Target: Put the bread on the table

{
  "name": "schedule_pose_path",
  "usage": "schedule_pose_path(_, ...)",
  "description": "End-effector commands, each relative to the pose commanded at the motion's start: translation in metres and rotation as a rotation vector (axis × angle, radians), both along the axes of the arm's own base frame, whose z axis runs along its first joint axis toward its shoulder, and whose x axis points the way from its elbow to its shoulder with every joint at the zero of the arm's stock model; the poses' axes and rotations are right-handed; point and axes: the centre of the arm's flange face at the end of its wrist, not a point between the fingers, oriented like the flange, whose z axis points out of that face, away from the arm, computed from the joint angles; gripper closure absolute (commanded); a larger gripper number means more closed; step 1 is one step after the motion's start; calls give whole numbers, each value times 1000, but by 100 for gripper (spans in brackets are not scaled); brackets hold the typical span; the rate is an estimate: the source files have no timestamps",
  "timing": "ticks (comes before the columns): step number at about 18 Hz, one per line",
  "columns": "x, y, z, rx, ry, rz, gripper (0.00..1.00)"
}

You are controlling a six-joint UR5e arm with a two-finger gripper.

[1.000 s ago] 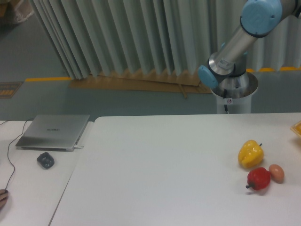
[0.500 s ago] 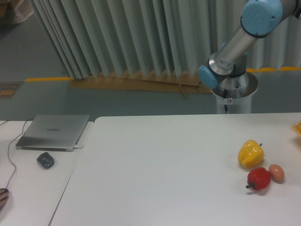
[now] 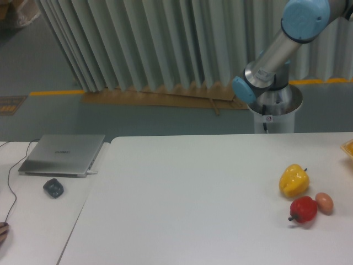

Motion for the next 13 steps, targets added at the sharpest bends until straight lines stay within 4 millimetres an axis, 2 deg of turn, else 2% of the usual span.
schedule_pose_path(2,0,-1,3,1,5,2,42)
schedule_pose_path(5,0,-1,0,-2,1,-9,53)
schedule_pose_path(8,1,-2,-3,-2,-5,-4,56)
schedule_pose_path(13,2,-6,10,0,11,3,57)
